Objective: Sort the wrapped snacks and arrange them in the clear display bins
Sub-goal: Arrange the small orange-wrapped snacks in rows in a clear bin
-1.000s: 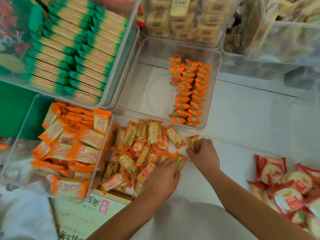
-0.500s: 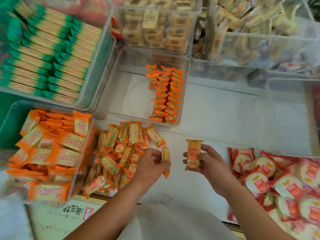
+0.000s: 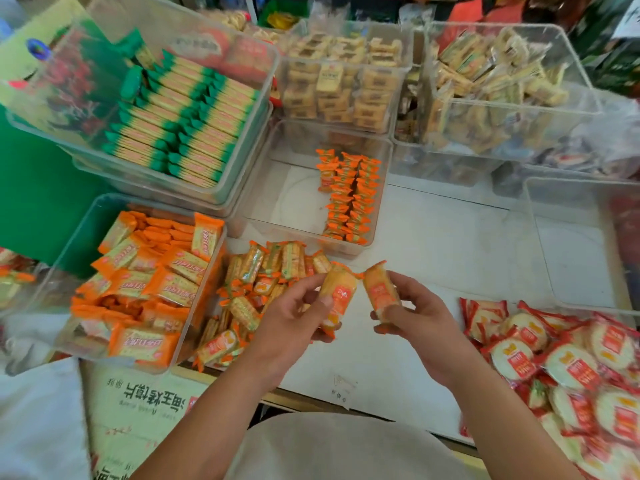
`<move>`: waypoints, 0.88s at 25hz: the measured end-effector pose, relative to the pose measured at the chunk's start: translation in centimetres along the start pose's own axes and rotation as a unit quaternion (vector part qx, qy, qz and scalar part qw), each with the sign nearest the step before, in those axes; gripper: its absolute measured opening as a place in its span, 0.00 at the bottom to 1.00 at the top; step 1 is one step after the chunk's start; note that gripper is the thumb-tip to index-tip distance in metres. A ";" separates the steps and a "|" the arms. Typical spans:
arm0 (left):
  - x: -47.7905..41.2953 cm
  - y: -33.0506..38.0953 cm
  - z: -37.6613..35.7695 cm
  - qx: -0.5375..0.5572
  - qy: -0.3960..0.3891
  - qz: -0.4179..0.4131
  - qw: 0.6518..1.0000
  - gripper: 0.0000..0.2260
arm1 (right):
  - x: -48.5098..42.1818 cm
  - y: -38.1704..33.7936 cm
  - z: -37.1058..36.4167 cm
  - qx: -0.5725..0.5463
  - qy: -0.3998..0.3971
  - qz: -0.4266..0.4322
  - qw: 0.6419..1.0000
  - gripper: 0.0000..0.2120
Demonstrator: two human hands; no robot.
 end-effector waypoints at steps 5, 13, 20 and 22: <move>1.8 2.3 2.7 -0.214 0.028 -0.090 0.972 0.16 | 0.0 -1.7 1.2 0.122 0.071 0.044 0.989 0.15; 2.3 2.7 2.6 -0.104 0.047 -0.112 0.987 0.25 | 1.0 -2.1 -5.6 0.161 -0.021 0.096 0.982 0.11; -0.6 2.3 3.8 -0.096 0.058 -0.118 0.987 0.26 | -0.3 -2.9 -7.5 0.156 -0.092 0.059 0.982 0.16; -1.7 2.5 3.4 -0.110 0.043 -0.117 0.986 0.25 | -1.3 -2.9 -7.3 0.214 -0.066 0.078 0.972 0.24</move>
Point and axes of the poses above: each hand's wrist, its own x-axis away from the middle knuckle, its own z-axis out of the back of the hand, y = z × x, the point moved 10 cm from there along -x, towards the middle knuckle, and after that the axes turned 4 degrees about y, right-handed, at the moved point
